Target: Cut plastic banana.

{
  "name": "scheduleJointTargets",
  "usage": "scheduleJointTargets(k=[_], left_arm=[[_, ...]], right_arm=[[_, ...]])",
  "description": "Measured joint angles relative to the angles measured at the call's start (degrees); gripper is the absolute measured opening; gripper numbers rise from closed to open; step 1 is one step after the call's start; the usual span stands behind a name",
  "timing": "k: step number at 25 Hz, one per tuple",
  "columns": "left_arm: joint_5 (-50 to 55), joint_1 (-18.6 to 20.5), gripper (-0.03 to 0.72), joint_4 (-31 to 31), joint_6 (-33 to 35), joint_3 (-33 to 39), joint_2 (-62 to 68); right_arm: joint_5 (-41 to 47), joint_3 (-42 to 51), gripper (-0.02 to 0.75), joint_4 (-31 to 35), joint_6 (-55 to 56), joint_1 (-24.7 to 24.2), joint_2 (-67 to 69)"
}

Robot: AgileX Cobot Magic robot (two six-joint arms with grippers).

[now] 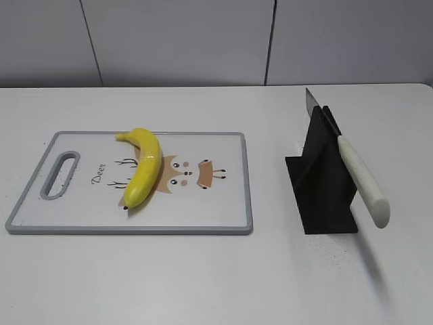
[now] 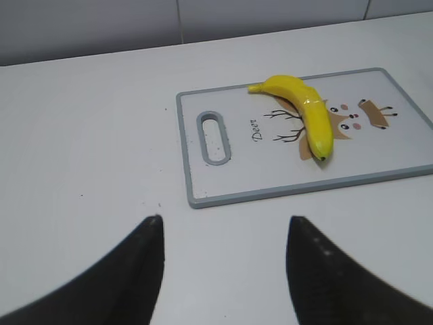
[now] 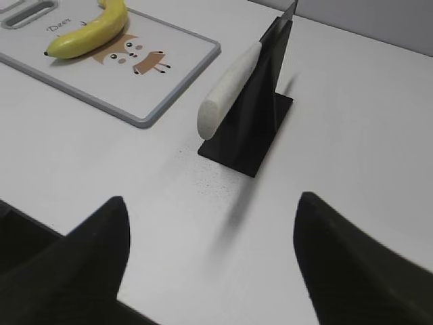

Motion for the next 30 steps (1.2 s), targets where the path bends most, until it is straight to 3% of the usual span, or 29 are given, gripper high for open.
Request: scheduleJointTargets(k=[6, 20, 30], left_arm=[[0.0, 0.0, 0.562, 0.12, 0.0, 0.0, 0.0], [0.0, 0.0, 0.552, 0.12, 0.0, 0.0, 0.0], [0.0, 0.0, 0.529, 0.12, -0.05, 0.0, 0.0]], right_arm=[[-0.05, 0.0, 0.589, 1.5, 0.0, -2.92, -0.07], [-0.05, 0.0, 0.589, 2.7, 0.0, -22.05, -0.07], [-0.05, 0.0, 0.589, 2.75, 0.0, -22.74, -0.07]])
